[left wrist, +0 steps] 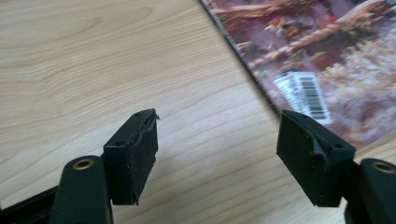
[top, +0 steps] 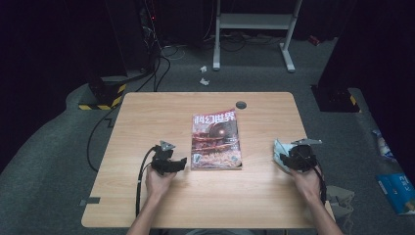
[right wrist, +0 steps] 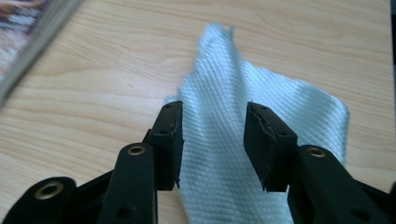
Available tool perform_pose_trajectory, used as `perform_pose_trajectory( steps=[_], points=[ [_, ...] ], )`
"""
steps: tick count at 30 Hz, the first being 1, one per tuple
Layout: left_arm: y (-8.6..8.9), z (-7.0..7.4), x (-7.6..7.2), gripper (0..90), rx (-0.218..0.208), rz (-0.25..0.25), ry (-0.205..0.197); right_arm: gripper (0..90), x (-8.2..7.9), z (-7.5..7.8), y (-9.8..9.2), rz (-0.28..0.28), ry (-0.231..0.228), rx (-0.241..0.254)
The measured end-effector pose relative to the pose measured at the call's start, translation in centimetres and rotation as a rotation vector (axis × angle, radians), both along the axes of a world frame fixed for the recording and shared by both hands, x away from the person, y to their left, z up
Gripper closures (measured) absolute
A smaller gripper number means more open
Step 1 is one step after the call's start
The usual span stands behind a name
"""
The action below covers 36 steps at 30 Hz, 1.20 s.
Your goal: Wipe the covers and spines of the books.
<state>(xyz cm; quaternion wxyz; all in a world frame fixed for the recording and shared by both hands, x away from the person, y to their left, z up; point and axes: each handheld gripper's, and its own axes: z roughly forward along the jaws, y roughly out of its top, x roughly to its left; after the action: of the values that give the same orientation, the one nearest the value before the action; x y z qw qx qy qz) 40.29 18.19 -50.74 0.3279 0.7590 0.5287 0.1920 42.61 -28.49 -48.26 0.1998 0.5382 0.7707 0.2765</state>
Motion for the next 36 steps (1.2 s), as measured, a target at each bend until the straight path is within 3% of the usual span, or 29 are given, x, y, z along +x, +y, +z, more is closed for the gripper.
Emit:
perform_pose_trajectory(
  steps=[3,6,13,21,25,30,36],
  points=[
    [0.4,-0.3,-0.1,29.1,0.006,0.013,0.004,64.5,0.5,-0.8,-0.3,-0.016,0.043,-0.003],
    [0.9,-0.5,-0.2,29.0,0.008,0.023,0.011,75.1,1.1,-1.4,-0.3,-0.009,0.063,0.027],
    [1.1,-1.0,-0.2,28.7,0.021,0.035,0.022,82.7,2.4,-1.8,2.9,0.072,0.041,0.017],
    [1.4,-1.0,-0.1,28.9,0.01,0.044,0.017,82.1,3.8,-2.1,6.6,0.139,0.024,0.028],
    [1.5,-0.9,-0.1,29.2,0.005,0.053,0.008,80.2,3.9,-2.0,7.4,0.156,0.012,0.022],
    [1.6,-0.3,-0.6,29.8,-0.015,0.046,-0.016,72.5,3.0,-0.9,6.8,0.154,-0.027,0.077],
    [2.2,0.2,-1.7,30.3,-0.056,0.053,-0.045,61.5,1.0,0.3,4.5,0.148,-0.065,0.118]
  ],
)
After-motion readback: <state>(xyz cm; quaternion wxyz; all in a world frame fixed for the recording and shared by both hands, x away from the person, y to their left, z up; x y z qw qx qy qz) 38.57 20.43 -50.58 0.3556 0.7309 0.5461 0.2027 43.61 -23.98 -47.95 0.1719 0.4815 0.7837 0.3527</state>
